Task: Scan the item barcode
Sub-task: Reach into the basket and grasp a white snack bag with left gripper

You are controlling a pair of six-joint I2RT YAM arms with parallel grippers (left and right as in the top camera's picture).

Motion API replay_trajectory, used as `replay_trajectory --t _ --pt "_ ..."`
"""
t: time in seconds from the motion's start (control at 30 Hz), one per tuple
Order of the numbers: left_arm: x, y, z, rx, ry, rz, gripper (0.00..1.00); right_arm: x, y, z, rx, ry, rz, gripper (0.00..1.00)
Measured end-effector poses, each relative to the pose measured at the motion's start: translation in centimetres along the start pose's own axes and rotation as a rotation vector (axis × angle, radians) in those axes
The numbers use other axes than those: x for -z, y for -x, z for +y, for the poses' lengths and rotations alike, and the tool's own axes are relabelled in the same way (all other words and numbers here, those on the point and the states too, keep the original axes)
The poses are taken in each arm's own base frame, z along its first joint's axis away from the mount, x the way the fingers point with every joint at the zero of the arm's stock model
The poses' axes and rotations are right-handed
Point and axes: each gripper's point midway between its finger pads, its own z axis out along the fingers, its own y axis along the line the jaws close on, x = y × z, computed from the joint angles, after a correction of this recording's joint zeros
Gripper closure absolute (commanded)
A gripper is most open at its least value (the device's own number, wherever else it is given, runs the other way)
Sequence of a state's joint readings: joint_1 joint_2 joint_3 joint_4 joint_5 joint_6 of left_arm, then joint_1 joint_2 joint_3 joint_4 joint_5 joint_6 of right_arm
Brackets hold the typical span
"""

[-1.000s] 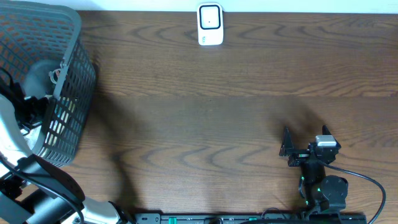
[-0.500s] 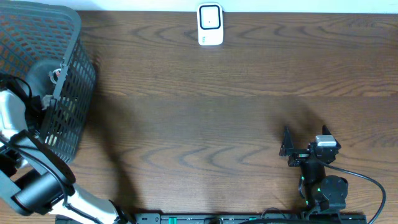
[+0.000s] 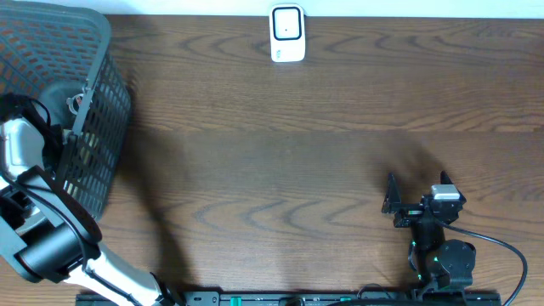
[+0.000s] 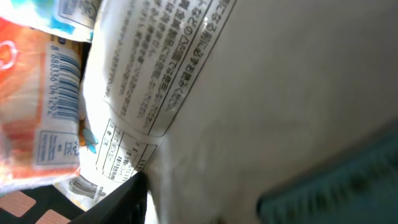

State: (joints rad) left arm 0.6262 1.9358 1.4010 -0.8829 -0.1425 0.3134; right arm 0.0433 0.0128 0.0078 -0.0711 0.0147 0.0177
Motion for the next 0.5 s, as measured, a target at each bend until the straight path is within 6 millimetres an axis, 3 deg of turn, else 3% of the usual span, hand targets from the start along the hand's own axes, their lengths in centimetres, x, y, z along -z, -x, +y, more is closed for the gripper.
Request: replay_trajectory --t 0.07,0.37,0.43,0.5 --pt "-0.1 0.0 0.3 -0.003 0.015 0.006 0.92 0.0 0.0 0.0 0.0 0.0 0.0 0.01" --pt "2.5 0.8 1.0 0.072 0.032 -0.065 0.93 0.0 0.0 0.0 0.0 0.0 0.0 0.01" --pt "5.4 1.3 1.5 0.133 0.037 -0.154 0.93 0.0 0.0 0.0 0.0 0.0 0.0 0.01" --pt "9.6 2.2 2.4 0.193 0.048 -0.3 0.93 0.0 0.0 0.0 0.0 0.0 0.0 0.01"
